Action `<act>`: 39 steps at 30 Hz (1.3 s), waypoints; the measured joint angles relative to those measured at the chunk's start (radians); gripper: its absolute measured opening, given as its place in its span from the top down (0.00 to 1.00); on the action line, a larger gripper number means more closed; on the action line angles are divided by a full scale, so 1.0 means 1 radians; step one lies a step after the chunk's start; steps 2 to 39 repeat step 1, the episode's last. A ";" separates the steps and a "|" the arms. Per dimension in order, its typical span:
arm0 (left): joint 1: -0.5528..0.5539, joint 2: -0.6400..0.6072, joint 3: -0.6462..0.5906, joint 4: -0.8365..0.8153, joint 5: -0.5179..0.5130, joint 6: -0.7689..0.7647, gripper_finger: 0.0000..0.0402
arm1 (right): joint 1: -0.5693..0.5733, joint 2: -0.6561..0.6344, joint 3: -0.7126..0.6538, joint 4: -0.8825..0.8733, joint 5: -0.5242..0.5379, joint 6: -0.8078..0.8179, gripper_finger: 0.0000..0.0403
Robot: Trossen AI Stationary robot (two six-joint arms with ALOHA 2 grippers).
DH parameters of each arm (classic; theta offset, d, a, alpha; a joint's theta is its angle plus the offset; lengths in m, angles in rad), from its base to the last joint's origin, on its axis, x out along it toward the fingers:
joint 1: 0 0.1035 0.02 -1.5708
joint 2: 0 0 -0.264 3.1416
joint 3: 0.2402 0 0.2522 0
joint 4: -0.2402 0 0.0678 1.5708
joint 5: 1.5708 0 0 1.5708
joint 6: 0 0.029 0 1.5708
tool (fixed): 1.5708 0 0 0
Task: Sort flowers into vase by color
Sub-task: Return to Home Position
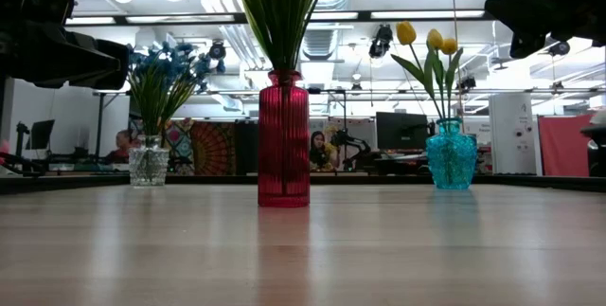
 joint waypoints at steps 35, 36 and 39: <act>0.000 0.000 0.000 0.000 0.000 0.000 1.00 | 0.000 0.000 0.000 0.000 0.000 0.000 0.69; 0.000 0.000 0.000 0.000 0.000 0.000 1.00 | 0.000 0.000 0.000 0.000 0.000 0.000 0.69; 0.000 0.000 0.000 0.000 0.000 0.000 1.00 | 0.000 0.000 0.000 0.000 0.000 0.000 0.69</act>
